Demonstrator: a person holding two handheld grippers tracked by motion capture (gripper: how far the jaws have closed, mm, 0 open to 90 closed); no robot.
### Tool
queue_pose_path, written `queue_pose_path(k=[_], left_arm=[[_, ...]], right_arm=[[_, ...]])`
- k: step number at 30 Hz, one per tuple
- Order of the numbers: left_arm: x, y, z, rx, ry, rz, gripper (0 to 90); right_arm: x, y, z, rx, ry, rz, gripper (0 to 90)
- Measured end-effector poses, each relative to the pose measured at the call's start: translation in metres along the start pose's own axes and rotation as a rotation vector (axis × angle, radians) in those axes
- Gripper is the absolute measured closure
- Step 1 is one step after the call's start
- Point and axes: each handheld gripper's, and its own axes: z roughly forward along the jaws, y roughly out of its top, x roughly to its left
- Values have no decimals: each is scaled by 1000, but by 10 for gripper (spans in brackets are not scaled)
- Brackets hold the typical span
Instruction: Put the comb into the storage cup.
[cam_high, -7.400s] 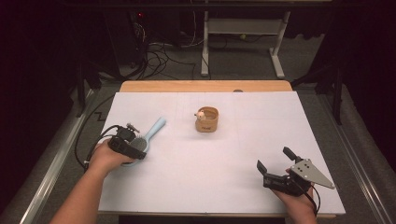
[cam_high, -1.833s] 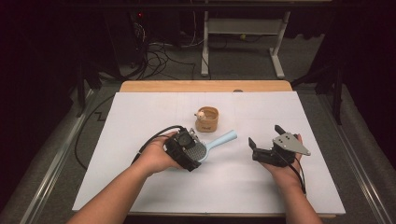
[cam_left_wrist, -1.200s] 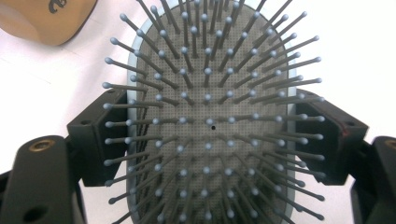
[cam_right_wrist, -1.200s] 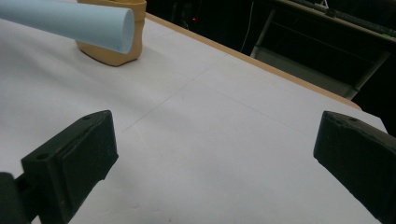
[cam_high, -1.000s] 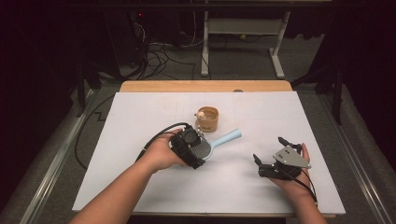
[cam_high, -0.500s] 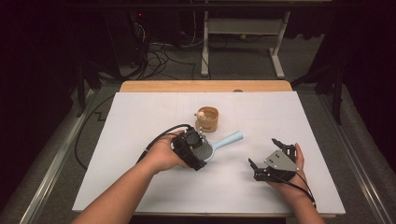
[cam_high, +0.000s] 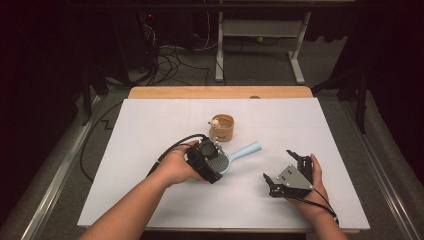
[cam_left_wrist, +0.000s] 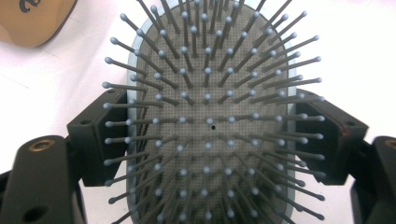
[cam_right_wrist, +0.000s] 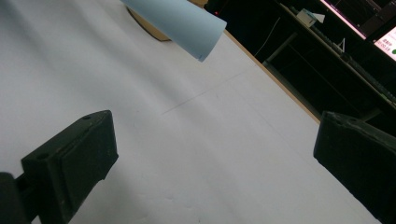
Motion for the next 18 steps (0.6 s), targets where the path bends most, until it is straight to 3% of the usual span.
queue_pose_path(k=[15,18], left_arm=[[1,0,-1,-4,0,-3,202],[-1,1,-1,-5,-7,1,202]], right_arm=[[10,4,1,12,-16,-132,1],[12,3,2,15,-20,-141,1]])
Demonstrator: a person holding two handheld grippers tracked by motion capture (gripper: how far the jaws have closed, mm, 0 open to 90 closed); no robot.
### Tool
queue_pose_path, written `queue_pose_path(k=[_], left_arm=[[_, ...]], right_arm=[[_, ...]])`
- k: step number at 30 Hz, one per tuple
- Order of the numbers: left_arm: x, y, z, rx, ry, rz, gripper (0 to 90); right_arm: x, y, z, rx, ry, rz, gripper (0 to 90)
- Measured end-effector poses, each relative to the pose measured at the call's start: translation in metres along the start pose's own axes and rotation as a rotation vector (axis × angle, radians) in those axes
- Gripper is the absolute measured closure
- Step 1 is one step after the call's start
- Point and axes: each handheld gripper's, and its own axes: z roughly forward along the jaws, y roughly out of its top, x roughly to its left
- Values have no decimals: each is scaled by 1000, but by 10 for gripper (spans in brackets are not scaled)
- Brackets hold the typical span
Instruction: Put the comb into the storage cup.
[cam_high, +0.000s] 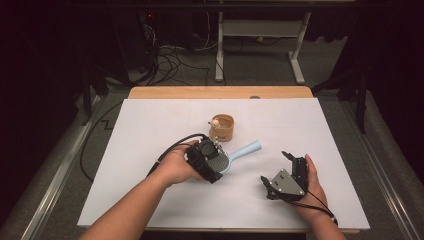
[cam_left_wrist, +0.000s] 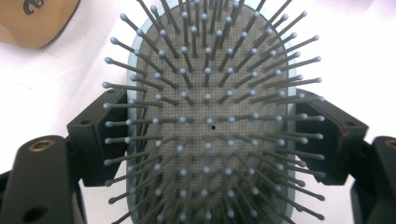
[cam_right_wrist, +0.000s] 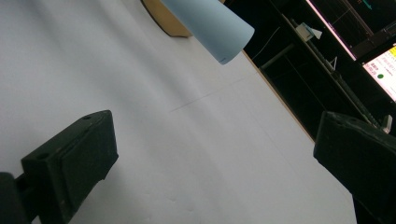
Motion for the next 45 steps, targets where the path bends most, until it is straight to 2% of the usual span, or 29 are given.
queue_pose_path(k=[11,26,34,42,45], left_arm=[[-11,8,7,8,-6,33,202],[-22,24,18,32,-21,65,203],[-25,26,20,40,-15,72,202],[-26,25,20,37,-15,76,202],[-27,25,21,35,-18,78,202]], right_arm=[[3,0,0,10,-7,-41,1],[6,4,0,4,-16,-68,1],[10,8,2,-9,-22,-92,9],[18,18,6,-26,-13,-141,37],[21,21,7,-30,-8,-143,54]])
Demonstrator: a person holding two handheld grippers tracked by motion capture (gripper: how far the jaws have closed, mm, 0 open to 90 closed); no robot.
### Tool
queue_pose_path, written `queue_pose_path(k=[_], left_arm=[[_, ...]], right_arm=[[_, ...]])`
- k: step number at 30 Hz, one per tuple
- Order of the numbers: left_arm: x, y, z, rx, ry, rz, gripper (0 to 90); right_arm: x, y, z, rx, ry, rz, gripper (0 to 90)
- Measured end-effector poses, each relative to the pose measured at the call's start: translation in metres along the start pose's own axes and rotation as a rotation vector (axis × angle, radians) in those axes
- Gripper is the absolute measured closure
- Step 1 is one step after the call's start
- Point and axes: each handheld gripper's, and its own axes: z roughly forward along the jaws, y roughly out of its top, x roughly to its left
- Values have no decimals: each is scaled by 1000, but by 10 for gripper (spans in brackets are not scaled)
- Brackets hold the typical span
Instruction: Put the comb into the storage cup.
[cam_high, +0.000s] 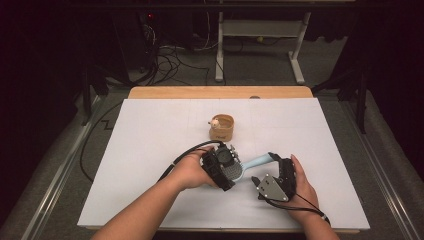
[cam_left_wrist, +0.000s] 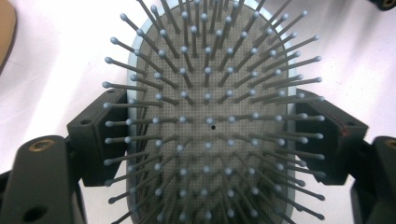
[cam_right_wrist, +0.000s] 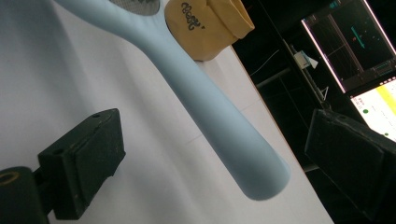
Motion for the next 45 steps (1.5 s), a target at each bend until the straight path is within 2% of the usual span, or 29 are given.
queue_pose_path(k=[11,17,24,34,35,38,40,43,45], left_arm=[[-1,1,2,1,-7,-1,202],[-1,2,3,4,-10,2,202],[0,2,2,8,-9,9,203],[-2,4,1,-1,-10,11,203],[-2,4,1,-2,-11,10,202],[-2,4,0,-3,-11,12,202],[-2,4,0,-3,-8,11,203],[-2,5,0,-2,-8,7,202],[-2,5,0,-3,-9,11,202]], right_arm=[[5,11,3,-22,-11,-19,160],[10,17,7,-33,-12,-47,210],[15,23,9,-55,-2,-112,303],[21,29,10,-71,9,-145,373],[21,29,11,-76,9,-162,381],[23,30,10,-73,8,-152,412],[22,30,10,-80,10,-182,431],[24,30,9,-75,13,-179,466],[23,30,9,-81,15,-201,483]])
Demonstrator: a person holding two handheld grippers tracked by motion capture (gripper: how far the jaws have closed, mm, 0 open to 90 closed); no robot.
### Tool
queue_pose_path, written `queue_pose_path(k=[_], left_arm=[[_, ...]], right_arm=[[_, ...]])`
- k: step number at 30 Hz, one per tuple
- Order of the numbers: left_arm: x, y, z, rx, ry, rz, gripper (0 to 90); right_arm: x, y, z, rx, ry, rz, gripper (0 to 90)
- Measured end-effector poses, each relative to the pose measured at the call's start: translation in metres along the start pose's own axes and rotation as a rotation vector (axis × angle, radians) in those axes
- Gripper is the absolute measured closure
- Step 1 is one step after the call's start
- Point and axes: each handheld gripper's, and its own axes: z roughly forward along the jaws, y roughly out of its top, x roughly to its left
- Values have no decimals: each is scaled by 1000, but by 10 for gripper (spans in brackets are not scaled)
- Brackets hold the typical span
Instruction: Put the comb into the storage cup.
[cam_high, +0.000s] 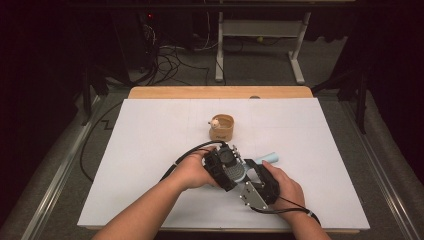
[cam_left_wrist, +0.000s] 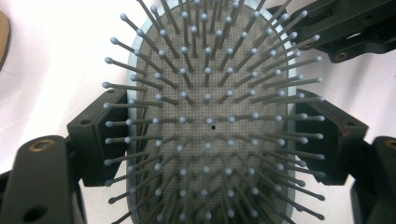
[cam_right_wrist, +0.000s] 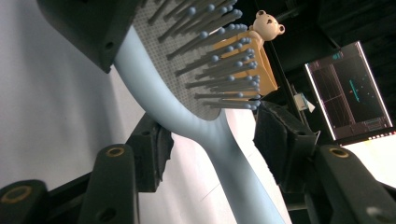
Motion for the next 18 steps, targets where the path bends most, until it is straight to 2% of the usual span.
queue_pose_path(k=[5,9,10,12,18], left_arm=[[0,0,0,-1,2,3,203],[0,0,-1,-2,1,6,202],[0,0,-1,-2,1,7,202],[0,0,-1,-3,1,9,202],[0,0,-1,-5,3,10,202]], right_arm=[[1,1,0,-1,2,-21,526],[1,1,0,2,5,-25,552],[3,1,0,7,5,-12,559],[2,1,0,5,4,-34,572],[3,2,0,16,2,-45,597]])
